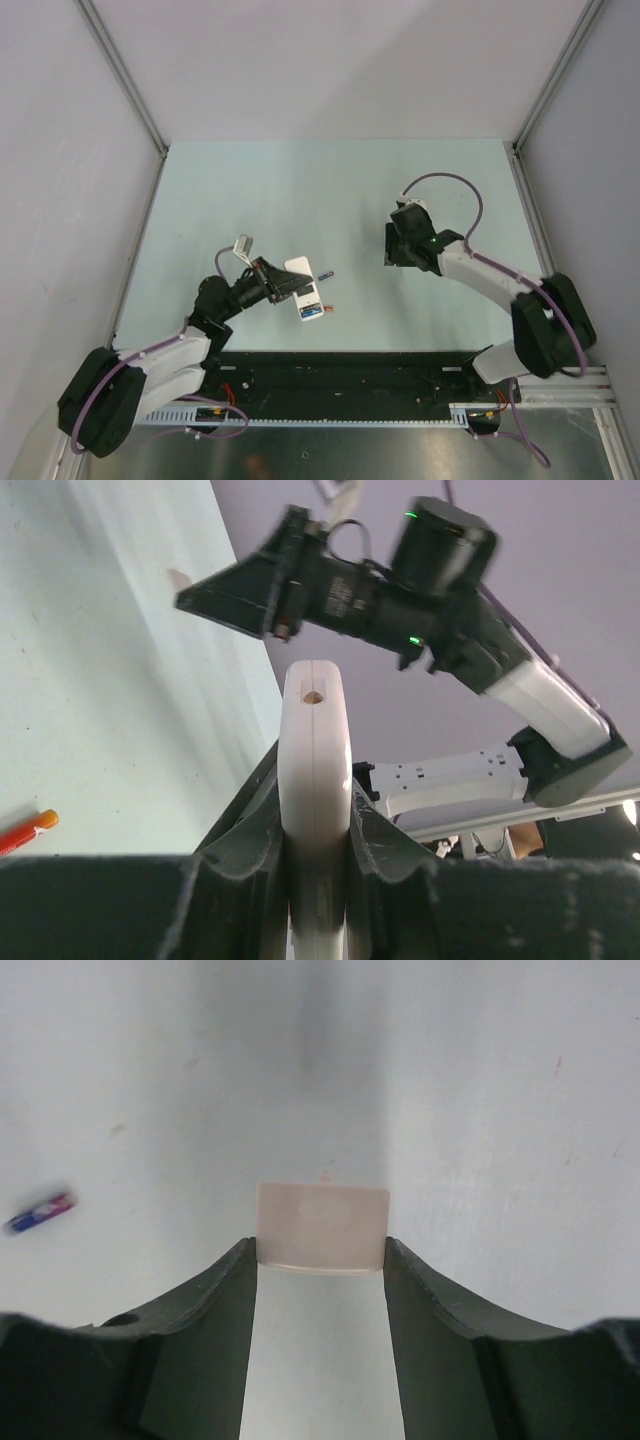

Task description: Load the batteries into the remote control

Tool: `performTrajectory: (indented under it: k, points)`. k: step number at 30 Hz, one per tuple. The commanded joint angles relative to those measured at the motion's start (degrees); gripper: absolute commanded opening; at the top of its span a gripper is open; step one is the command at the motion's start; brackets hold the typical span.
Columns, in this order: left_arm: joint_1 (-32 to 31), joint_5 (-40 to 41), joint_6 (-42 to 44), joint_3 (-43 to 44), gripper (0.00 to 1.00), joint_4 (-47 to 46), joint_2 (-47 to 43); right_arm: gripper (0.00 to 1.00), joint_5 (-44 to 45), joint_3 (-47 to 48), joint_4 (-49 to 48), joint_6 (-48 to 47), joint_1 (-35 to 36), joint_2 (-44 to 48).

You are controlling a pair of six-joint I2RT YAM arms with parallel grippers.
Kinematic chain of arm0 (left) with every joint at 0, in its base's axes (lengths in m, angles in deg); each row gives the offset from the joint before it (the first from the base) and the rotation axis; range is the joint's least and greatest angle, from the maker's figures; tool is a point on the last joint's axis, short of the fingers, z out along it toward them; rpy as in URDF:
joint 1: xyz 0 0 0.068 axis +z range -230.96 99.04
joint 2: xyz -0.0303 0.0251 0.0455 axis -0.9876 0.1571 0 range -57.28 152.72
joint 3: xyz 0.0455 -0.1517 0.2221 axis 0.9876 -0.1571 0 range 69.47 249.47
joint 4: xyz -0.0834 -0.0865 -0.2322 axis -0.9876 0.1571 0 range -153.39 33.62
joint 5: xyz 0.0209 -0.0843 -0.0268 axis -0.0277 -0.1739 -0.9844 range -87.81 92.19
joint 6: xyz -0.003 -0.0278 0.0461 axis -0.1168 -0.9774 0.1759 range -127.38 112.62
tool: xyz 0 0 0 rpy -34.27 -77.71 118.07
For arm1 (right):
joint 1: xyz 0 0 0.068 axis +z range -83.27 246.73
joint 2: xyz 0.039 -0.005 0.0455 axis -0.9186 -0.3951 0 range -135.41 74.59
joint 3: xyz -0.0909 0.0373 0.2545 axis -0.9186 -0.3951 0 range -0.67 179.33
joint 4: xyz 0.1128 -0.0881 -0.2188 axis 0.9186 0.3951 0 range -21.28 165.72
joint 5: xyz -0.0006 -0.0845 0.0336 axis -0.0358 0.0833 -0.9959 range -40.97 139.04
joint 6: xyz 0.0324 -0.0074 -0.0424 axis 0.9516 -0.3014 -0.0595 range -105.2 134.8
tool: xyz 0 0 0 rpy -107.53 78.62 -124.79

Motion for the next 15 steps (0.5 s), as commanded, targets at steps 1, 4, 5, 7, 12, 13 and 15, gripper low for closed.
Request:
performTrajectory:
  k: [1,4,5,7,12,13,15]
  points:
    - [0.3,1.4,0.1,4.2,0.0,-2.3,2.2,0.39,0.1,0.9,5.9,1.4,4.5,9.5]
    - [0.2,2.6,0.0,5.8,0.0,-2.3,4.1,0.38,1.3,1.9,9.7,2.0,9.5,15.7]
    - [0.2,2.7,0.0,6.3,0.0,-2.3,4.6,0.38,2.2,2.6,10.7,2.0,10.9,18.0]
    - [0.2,3.3,0.0,8.0,0.0,-2.3,6.0,0.37,2.5,4.6,13.6,2.2,14.8,20.0]
    - [-0.2,4.9,0.1,11.2,0.0,-2.3,9.3,0.36,3.8,10.3,18.4,3.7,23.7,21.6]
    - [-0.6,5.4,0.1,11.7,0.0,-2.3,10.1,0.36,4.4,10.9,19.3,3.9,24.8,21.6]
    - [-1.0,5.7,0.3,13.3,0.0,-2.3,11.4,0.36,5.1,12.2,20.2,4.7,28.1,20.9]
